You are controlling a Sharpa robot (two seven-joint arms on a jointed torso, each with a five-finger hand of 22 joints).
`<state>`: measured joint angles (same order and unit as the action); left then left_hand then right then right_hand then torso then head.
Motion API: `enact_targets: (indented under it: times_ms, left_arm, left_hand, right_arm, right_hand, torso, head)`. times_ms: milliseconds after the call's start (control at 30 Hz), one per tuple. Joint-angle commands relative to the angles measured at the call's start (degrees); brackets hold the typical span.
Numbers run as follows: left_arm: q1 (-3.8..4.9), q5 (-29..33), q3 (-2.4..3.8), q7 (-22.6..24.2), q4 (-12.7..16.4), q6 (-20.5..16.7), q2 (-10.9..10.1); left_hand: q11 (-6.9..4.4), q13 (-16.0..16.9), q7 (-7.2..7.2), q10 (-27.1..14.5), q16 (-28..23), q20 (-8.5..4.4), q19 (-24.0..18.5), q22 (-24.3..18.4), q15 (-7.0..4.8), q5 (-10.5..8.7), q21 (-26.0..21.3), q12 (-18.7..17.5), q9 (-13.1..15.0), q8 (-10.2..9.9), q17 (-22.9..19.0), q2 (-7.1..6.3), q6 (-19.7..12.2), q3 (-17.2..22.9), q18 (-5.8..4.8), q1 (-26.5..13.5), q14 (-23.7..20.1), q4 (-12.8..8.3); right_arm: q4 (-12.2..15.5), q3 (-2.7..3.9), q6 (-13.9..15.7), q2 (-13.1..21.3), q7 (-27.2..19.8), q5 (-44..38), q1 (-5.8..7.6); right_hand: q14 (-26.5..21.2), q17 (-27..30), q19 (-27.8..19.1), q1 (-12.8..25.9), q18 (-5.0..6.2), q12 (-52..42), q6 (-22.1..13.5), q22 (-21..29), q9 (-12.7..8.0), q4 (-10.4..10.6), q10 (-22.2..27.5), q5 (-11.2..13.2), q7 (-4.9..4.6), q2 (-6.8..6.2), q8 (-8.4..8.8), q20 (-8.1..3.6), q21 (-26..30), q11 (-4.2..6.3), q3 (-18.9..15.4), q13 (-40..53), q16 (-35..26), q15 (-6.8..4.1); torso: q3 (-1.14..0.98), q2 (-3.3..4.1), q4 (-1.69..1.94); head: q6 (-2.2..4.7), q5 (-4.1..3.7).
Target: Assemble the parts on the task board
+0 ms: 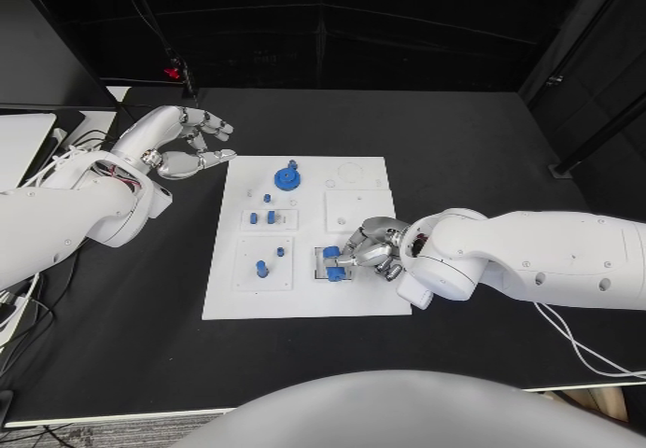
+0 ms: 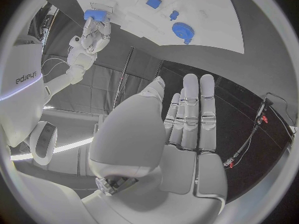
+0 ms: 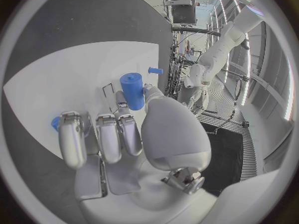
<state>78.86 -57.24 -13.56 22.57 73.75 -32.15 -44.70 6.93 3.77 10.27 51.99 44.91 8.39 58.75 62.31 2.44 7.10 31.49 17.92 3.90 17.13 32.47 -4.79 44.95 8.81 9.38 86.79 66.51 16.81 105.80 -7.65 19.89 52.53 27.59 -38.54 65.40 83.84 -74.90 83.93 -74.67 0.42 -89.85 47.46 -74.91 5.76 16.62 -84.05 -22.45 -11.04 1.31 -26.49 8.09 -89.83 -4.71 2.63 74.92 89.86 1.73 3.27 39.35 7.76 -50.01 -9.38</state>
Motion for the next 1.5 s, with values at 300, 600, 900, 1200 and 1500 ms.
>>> enact_targets:
  times_ms: [300,600,900,1200,1500]
  left_arm:
    - [0.09,0.3,0.05,0.1,0.1,0.2,0.0]
    - [0.09,0.3,0.05,0.1,0.1,0.2,0.0]
    - [0.09,0.3,0.05,0.1,0.1,0.3,0.0]
    - [0.08,0.3,0.05,0.0,0.0,0.3,0.1]
    - [0.08,0.3,0.05,0.0,0.0,0.4,0.1]
  left_hand:
    - [-0.05,-0.1,0.06,0.3,-0.4,-0.01,0.6,-0.1,0.07,0.27,-0.3,0.4,0.0,-0.3,-0.1,0.28,0.2,-0.4,1.01,-0.1,0.5,0.0]
    - [-0.05,-0.1,0.06,0.3,-0.4,-0.01,0.6,-0.1,0.07,0.27,-0.3,0.4,0.0,-0.3,-0.1,0.28,0.2,-0.4,1.01,-0.1,0.5,0.0]
    - [-0.05,-0.1,0.06,0.3,-0.4,-0.01,0.6,-0.1,0.07,0.27,-0.3,0.4,0.0,-0.3,-0.1,0.28,0.2,-0.4,1.01,-0.1,0.5,0.0]
    - [-0.05,-0.1,0.06,0.3,-0.4,-0.01,0.6,-0.1,0.07,0.27,-0.3,0.4,0.0,-0.3,-0.1,0.28,0.2,-0.4,1.01,-0.1,0.5,0.0]
    - [-0.06,-0.1,0.05,0.3,-0.4,-0.02,0.6,-0.1,0.06,0.31,-0.3,0.4,0.0,-0.3,-0.1,0.32,0.2,-0.4,1.01,-0.1,0.5,-0.1]
  right_arm:
    - [-0.3,0.07,0.6,-0.9,1.1,-2.5,0.10]
    - [-0.4,0.07,-0.3,-1.2,2.3,-3.9,0.10]
    - [-0.6,0.07,-0.4,-1.6,2.6,-4.9,0.10]
    - [-0.7,0.07,0.4,-2.0,2.4,-5.3,0.10]
    - [-0.8,0.07,1.1,-2.3,2.3,-5.3,0.10]
  right_hand:
    - [6.2,-15.1,6.1,3.4,-0.42,-0.1,2.7,-15.1,0.3,-0.1,-5.9,0.9,2.51,-0.35,0.84,-0.15,-0.2,-0.05,-3.1,15.1,0.1,-0.09]
    - [6.2,-15.1,6.1,4.1,-0.42,-0.1,2.6,-15.1,0.5,-0.2,-5.9,1.8,2.44,-0.89,1.05,-0.17,-0.2,-0.10,-4.7,15.1,0.1,-0.12]
    - [6.2,-15.1,6.1,4.9,-0.42,-0.1,1.5,-15.1,0.8,-0.2,-5.9,3.6,2.13,-1.54,1.08,-0.14,-0.2,-0.36,-6.9,15.1,0.1,-0.06]
    - [6.2,-15.1,6.1,5.5,-0.42,-0.1,0.9,-15.1,1.0,0.0,-5.9,4.2,1.99,-1.51,0.84,-0.08,-0.2,-0.48,-7.8,15.1,0.1,0.03]
    - [6.2,-15.1,6.1,7.2,-0.42,-0.1,-0.2,-15.1,1.7,0.0,-5.9,7.1,1.82,-0.49,-0.18,0.07,-0.2,-0.66,-9.8,15.1,0.1,0.17]
  torso:
    - [0.03,0.01,0.05]
    - [-0.01,0.01,-0.03]
    - [0.01,0.02,-0.01]
    - [0.01,0.03,0.00]
    - [0.00,0.02,-0.01]
  head:
    - [0.01,0.19]
    - [0.01,0.35]
    - [0.01,0.27]
    - [0.01,0.27]
    - [0.01,0.18]
